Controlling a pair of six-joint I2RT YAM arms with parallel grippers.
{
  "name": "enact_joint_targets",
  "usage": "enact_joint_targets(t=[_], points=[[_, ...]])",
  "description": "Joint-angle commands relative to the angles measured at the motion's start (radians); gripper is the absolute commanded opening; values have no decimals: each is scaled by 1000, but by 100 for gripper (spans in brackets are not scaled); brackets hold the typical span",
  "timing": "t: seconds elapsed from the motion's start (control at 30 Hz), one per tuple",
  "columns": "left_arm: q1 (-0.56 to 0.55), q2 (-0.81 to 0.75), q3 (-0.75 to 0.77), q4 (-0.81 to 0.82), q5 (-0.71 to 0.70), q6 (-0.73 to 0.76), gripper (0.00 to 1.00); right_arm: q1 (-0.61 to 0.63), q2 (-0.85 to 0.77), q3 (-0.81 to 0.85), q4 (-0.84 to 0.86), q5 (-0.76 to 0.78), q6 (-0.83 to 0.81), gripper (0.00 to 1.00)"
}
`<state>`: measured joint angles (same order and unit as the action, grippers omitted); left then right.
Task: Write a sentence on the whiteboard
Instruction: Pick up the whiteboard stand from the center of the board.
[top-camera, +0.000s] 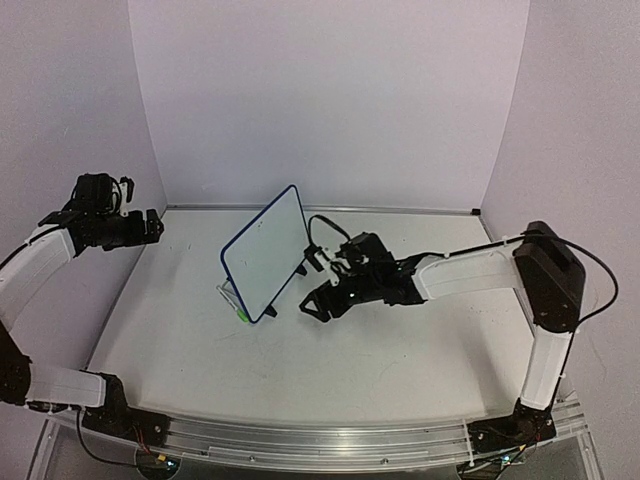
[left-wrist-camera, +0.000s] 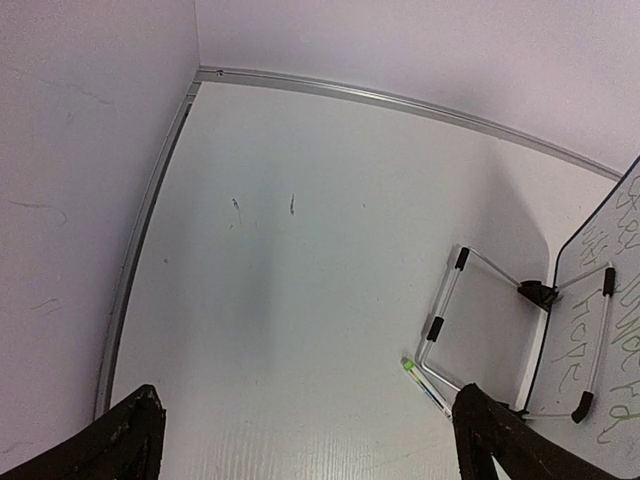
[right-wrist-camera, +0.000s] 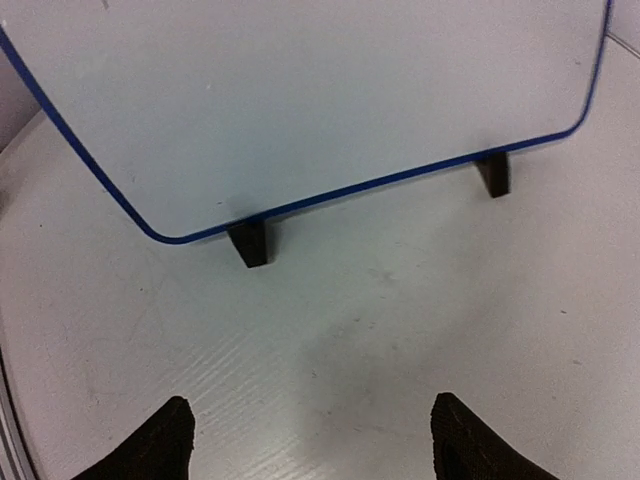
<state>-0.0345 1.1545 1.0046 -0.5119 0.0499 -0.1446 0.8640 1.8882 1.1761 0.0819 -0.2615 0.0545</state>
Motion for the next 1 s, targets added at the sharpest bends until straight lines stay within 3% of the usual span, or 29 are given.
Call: enact_joint_targets(t=[0.0,0.73,0.97], points=[[1,-49,-8,54,-30,46,100,82,126,112,55,28,-15,77],[0,-62,-18,64,29,30,99,117,477,448,10,93,-80,68],[0,-48,-17,63,40,29,100,117,515,488,-4,108,-82,56]])
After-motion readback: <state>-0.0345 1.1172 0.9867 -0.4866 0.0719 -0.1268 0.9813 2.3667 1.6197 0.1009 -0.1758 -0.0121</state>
